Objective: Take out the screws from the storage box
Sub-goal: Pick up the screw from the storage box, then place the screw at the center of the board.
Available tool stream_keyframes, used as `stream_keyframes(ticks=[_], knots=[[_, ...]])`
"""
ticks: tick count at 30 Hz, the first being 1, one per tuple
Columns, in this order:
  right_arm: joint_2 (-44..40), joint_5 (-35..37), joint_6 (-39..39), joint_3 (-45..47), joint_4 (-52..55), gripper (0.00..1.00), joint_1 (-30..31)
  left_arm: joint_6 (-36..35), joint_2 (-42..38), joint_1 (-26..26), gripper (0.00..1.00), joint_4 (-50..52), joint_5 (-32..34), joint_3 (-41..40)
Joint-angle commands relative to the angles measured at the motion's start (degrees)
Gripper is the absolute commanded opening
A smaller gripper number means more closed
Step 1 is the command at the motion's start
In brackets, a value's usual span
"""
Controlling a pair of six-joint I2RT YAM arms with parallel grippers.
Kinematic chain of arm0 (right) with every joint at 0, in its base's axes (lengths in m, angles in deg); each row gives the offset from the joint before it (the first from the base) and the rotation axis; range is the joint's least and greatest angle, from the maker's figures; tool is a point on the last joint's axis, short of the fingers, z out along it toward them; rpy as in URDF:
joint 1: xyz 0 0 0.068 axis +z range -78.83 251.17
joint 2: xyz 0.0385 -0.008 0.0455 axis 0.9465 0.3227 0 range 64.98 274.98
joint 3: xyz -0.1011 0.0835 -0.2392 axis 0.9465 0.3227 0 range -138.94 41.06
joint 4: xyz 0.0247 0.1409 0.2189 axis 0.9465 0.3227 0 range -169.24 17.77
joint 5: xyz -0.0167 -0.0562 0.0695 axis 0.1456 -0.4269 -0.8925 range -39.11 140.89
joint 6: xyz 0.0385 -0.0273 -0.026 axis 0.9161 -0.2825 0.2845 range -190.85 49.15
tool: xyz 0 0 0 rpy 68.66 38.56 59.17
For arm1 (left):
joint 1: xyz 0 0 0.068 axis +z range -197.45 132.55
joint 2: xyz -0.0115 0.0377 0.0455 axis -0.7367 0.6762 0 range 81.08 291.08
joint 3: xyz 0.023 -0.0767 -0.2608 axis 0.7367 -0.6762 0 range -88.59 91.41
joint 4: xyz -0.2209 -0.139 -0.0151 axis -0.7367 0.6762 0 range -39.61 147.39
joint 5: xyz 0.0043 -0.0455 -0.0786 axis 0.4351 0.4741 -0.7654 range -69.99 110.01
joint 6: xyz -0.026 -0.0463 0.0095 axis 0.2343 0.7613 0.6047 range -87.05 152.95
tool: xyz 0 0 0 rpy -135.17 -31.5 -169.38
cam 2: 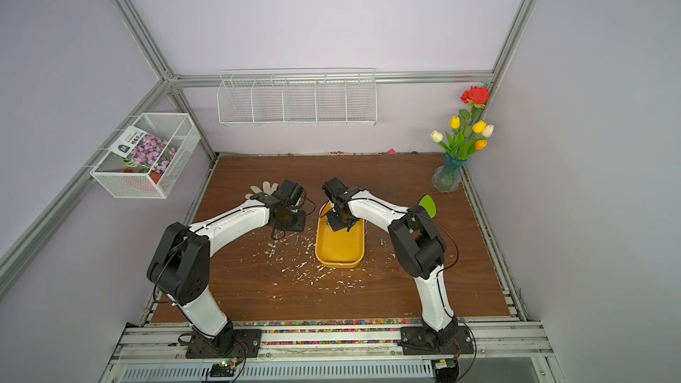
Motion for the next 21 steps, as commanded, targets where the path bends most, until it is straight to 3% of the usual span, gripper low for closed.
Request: stream_keyframes(ticks=[1,8,13,21], knots=[[-6.4,-0.3,1.3,1.2,1.3,0.00,-0.8,-0.5,-1.3,0.1,0.52,2.0,-0.4,3.7],[-17.2,-2.1,3.8,6.0,3.3,0.00,-6.1,-6.0,3.3,-2.2,0.51,4.6,-2.6,14.4],[-25.8,-4.3,5.2,18.5,1.5,0.00,-12.9,-8.7,7.9,-5.0,0.48,5.7,-4.6,22.5],[-28.9,-2.6,5.4,29.4,3.0,0.00,-14.2,-11.2,12.6,-8.7,0.38,5.5,-10.6,25.1]])
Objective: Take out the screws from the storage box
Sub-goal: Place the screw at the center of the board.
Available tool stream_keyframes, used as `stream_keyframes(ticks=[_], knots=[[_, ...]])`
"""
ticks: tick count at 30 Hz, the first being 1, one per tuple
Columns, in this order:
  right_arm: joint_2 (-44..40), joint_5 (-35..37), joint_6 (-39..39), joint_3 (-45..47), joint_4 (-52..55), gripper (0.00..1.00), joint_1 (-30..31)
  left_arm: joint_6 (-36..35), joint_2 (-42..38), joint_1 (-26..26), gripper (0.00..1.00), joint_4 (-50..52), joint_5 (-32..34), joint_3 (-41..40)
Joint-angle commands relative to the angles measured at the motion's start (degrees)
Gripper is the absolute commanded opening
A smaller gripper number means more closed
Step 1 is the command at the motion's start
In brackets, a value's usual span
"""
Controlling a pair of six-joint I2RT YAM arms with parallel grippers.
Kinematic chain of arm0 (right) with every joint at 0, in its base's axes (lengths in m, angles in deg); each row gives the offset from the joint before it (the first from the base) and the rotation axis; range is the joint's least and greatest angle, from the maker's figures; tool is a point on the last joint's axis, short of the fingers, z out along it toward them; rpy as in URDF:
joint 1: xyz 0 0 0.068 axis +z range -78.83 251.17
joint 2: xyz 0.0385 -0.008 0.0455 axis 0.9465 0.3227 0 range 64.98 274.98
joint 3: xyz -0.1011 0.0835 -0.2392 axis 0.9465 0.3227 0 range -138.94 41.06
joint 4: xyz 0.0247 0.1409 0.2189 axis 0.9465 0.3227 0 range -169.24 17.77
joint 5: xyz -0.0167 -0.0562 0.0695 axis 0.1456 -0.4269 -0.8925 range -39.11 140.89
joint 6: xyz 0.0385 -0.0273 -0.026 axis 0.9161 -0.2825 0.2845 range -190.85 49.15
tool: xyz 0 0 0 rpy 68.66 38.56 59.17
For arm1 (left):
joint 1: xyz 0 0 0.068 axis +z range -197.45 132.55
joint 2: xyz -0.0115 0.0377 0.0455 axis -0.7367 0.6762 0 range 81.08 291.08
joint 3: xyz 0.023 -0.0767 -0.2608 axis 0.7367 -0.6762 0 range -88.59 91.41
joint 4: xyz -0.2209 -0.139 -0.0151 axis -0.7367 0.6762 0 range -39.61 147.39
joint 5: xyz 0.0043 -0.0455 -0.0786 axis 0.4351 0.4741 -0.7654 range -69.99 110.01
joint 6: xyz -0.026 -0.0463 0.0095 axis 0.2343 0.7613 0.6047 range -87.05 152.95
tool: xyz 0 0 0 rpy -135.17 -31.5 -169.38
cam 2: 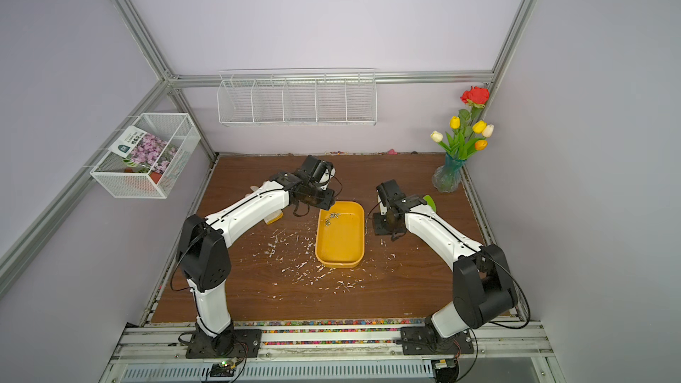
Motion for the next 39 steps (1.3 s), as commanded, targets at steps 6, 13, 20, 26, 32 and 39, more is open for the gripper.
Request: stream_keyframes(ticks=[6,13,20,26,32,39], knots=[[2.7,-0.5,1.6,6.2,-2.4,0.00,0.1,-4.5,4.7,-3.1,0.37,2.5,-3.6,0.3],[5.9,-1.5,1.8,6.8,-4.7,0.00,0.1,-2.7,9.5,-3.5,0.37,7.2,1.8,3.4],[6.6,-2.3,1.6,7.1,-5.3,0.08,0.1,2.2,11.3,-4.3,0.37,7.3,4.7,2.5],[6.8,-3.0,1.3,7.2,-5.4,0.19,0.1,2.7,14.3,-4.8,0.36,7.7,5.2,4.5],[5.5,-2.6,1.4,7.6,-5.2,0.20,0.1,3.2,16.7,-5.0,0.36,9.4,6.7,6.6],[4.1,-2.7,1.4,7.1,-5.6,0.20,0.1,4.2,15.7,-5.4,0.29,9.9,10.5,6.4]])
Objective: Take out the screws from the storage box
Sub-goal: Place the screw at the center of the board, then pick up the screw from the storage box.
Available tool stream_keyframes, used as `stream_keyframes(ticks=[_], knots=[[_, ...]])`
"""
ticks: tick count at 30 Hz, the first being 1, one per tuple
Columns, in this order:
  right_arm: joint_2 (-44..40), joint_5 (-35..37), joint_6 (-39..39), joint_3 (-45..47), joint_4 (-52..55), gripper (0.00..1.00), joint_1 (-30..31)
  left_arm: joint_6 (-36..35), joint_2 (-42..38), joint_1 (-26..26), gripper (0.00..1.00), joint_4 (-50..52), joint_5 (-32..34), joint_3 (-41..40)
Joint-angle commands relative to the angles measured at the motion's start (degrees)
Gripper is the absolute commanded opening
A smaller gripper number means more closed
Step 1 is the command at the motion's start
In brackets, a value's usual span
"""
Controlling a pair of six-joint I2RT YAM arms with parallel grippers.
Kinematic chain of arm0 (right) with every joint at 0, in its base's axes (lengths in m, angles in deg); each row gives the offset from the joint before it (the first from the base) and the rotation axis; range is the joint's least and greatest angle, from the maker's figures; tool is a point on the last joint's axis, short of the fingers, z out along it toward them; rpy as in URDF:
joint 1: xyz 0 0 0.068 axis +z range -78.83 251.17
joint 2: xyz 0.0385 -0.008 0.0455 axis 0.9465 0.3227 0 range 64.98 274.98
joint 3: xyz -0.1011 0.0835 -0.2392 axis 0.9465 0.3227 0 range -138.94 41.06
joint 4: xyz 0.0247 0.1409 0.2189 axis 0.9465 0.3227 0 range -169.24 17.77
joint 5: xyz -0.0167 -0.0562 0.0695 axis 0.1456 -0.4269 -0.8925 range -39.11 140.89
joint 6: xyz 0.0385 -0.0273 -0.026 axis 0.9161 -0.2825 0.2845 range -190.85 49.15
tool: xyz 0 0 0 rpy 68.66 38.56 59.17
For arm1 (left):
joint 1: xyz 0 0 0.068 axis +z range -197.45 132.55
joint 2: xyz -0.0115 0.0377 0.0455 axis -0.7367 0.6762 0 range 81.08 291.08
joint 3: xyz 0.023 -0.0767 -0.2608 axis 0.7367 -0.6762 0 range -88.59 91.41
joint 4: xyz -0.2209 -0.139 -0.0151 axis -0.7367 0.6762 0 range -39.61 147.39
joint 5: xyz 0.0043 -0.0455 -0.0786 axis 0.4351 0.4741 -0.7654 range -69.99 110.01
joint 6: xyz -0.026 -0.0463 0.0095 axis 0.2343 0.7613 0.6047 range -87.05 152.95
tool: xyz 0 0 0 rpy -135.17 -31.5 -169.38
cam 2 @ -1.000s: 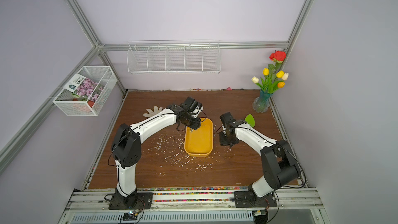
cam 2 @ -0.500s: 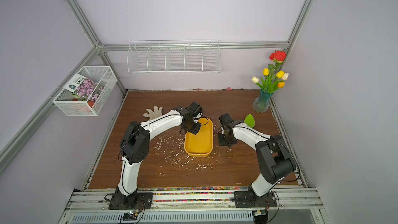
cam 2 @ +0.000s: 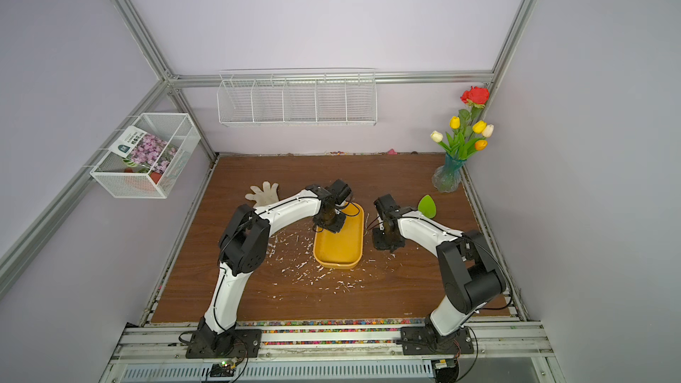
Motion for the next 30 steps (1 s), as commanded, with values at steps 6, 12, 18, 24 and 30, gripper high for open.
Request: stream_keyframes(ticks=[6,12,18,24,30], knots=[[-3.0,-0.2,0.2,0.6,-1.4,0.19,0.1,0.9,-1.2,-0.8,0.31,0.1,2.2,0.9],[-7.1,0.8,0.2,0.6,-3.9,0.23,0.4,0.7,-5.1,-0.7,0.32,-3.8,0.2,1.9],[-10.3,-2.3,-2.5,-2.9,-8.6,0.38,1.7,4.7,-13.2,1.0,0.37,-1.8,1.4,1.4],[-3.2,-4.1,-6.2,-10.0,-8.4,0.42,5.0,7.9,-21.1,7.3,0.38,-5.9,-2.4,-9.8],[7.9,-6.8,-9.0,-20.0,-8.2,0.41,8.8,10.8,-25.9,15.2,0.38,-13.3,-11.2,-20.6]])
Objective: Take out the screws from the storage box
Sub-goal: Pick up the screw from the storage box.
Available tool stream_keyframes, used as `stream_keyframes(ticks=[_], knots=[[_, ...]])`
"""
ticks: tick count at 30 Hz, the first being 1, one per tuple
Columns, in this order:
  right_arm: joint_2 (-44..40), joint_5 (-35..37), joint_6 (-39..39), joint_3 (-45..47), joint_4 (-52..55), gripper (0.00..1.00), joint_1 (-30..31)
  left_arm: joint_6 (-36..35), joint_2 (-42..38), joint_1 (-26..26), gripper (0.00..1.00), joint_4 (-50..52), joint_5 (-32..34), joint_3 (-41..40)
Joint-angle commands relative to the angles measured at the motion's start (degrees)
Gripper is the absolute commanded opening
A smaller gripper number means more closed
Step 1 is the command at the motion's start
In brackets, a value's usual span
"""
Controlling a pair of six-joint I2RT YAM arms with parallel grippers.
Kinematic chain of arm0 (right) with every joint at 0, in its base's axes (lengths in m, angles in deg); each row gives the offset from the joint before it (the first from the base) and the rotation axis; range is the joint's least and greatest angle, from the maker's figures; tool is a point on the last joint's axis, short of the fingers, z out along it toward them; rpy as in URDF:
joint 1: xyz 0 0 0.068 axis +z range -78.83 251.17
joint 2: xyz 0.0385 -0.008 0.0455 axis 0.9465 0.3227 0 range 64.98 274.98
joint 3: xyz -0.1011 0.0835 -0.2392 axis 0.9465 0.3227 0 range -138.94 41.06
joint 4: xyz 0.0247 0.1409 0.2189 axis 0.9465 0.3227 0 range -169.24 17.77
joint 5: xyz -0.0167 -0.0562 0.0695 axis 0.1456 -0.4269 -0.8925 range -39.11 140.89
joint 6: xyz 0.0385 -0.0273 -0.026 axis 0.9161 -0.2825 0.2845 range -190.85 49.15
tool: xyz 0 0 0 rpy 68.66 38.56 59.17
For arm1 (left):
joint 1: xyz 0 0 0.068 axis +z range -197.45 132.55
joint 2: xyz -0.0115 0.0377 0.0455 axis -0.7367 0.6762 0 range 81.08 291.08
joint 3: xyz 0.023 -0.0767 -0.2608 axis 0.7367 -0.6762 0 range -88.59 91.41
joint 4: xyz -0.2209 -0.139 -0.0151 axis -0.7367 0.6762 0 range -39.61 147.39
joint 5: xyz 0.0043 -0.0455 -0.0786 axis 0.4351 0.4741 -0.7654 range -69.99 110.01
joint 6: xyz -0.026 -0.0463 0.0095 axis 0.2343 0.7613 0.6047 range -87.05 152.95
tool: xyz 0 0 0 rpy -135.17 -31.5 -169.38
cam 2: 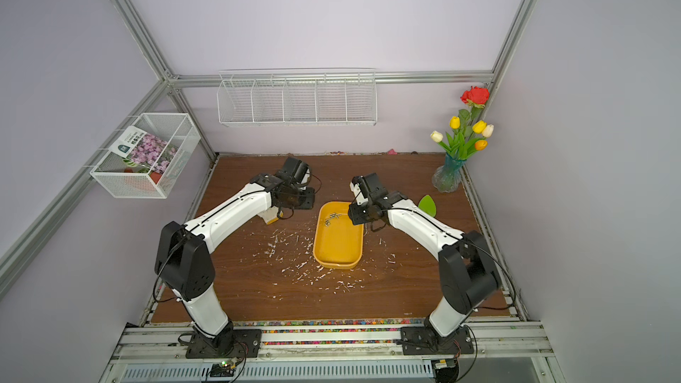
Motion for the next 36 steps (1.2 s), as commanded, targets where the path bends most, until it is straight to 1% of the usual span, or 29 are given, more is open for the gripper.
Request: stream_keyframes(ticks=[1,7,13,20,30,36], knots=[[5.5,-2.4,-3.1,-4.3,0.0,0.40,1.7,2.8,-1.9,2.3,0.38,-5.4,-6.4,-5.5],[15.4,-3.4,-3.9,-12.7,2.6,0.36,3.4,3.5,-2.6,3.2,0.39,-7.8,-8.6,-10.0],[21.6,-2.4,-5.6,-17.3,5.0,0.35,5.8,4.3,-3.2,3.2,0.38,-10.0,-9.5,-13.0],[23.2,0.8,-5.3,-16.8,4.2,0.39,7.0,4.5,-3.0,3.2,0.38,-10.5,-10.0,-14.0],[25.9,5.5,-5.4,-17.6,3.4,0.37,7.7,4.6,-2.3,3.2,0.38,-10.8,-10.3,-14.2],[27.9,4.5,-5.1,-19.7,3.6,0.35,7.8,4.2,-1.4,3.2,0.39,-10.3,-10.6,-13.8]])
